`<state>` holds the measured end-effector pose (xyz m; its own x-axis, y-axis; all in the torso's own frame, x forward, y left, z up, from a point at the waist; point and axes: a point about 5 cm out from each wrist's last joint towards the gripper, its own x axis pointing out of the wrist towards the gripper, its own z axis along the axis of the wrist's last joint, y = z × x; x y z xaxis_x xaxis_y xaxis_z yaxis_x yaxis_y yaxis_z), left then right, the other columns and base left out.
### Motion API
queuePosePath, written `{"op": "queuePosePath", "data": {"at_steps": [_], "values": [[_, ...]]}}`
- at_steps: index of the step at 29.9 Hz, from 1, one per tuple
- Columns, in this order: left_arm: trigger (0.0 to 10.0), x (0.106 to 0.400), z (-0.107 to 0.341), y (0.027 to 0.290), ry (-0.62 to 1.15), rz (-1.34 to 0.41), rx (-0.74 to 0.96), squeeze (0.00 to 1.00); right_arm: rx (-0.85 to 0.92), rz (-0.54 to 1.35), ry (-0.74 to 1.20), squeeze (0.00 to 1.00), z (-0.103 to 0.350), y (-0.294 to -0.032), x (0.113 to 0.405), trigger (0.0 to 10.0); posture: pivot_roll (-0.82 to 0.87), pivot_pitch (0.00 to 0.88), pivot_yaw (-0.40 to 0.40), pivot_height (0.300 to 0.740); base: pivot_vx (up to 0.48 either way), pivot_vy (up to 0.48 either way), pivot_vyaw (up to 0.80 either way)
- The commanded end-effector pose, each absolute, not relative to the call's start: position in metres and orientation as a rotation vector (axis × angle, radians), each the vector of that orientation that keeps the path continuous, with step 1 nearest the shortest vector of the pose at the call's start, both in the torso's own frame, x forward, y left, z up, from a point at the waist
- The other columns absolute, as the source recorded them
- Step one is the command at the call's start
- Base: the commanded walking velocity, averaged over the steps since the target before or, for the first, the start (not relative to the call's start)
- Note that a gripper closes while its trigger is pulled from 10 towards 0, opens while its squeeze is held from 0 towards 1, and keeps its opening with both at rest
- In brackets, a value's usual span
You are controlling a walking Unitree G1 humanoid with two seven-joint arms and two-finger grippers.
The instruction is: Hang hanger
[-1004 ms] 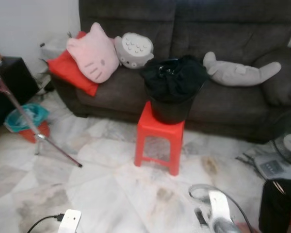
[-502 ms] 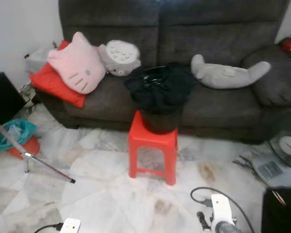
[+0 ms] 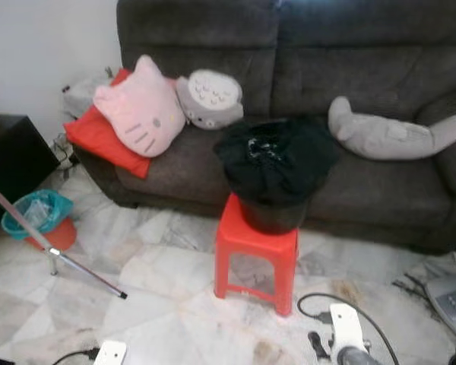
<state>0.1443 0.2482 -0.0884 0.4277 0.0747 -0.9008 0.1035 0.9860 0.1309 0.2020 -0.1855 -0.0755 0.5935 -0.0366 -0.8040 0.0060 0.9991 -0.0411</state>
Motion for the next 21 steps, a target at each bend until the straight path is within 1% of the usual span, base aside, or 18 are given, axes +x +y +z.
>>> {"op": "queuePosePath", "data": {"at_steps": [1, 18, 21], "values": [[10.0, 0.1497, -0.0861, 0.2489, 1.115, -0.017, 0.185, 0.0, -0.041, -0.043, 0.947, 0.0, -0.077, -0.1927, 0.1974, 10.0, -0.11, 0.0, 0.058, 0.74, 0.311, 0.0, 0.0], [10.0, 0.15, -0.0859, 0.2492, 1.115, -0.019, 0.189, 0.0, -0.036, -0.053, 0.946, 0.0, -0.077, -0.1927, 0.1975, 10.0, -0.11, 0.0, 0.059, 0.74, 0.308, 0.0, 0.0], [10.0, 0.1502, -0.0858, 0.2492, 1.113, -0.019, 0.192, 0.0, -0.037, -0.054, 0.946, 0.0, -0.077, -0.1928, 0.1975, 10.0, -0.11, 0.0, 0.059, 0.74, 0.084, 0.0, 0.0]]}}
